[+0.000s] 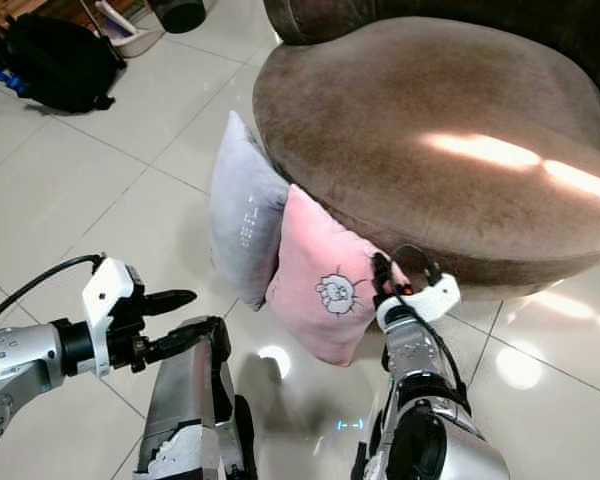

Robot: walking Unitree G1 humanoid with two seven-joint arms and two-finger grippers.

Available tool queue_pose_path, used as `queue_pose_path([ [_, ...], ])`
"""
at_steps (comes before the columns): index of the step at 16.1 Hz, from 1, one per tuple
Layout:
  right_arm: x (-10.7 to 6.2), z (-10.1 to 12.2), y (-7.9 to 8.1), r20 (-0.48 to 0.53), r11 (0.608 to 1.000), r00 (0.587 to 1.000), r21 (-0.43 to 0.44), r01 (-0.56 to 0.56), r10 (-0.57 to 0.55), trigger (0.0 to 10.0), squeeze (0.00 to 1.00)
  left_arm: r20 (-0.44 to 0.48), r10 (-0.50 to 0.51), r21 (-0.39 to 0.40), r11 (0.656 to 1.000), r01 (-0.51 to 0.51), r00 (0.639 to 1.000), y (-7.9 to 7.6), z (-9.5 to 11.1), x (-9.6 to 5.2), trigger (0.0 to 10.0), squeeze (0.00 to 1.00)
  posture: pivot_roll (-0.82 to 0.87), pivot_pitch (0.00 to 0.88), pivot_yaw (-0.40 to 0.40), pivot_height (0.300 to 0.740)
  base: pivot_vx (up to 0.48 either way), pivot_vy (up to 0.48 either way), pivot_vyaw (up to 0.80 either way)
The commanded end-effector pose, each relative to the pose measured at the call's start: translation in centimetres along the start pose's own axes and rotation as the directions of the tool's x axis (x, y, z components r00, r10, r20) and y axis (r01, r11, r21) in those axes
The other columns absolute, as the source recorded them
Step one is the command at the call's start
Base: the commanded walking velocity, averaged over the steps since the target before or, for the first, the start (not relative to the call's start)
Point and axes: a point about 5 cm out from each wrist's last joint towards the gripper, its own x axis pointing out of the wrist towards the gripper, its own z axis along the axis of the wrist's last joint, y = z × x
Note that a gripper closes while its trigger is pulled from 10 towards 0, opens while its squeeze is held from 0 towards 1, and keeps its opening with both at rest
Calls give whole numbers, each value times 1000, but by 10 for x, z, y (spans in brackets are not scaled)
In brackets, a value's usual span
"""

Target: Move the pillow to the sofa from floor

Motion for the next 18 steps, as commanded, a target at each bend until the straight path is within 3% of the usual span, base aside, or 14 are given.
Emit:
queue_pose_path([
  [1,-5,-18,-7,-74,1000,997,-28,11,-13,1059,0,-28,-6,-10,1000,5,1000,-1,-4,-3,10000,0,233,291,182,502,0,0,0],
  [2,-5,-19,-7,-79,1000,997,-28,3,-5,0,0,-29,-8,-8,1000,8,1000,-1,-4,-2,10000,0,232,289,182,502,0,0,0],
  [18,-5,-13,-7,-73,998,997,-66,-20,16,0,0,-26,4,-8,1000,-4,1000,0,-7,5,10000,0,219,260,171,502,0,0,0],
])
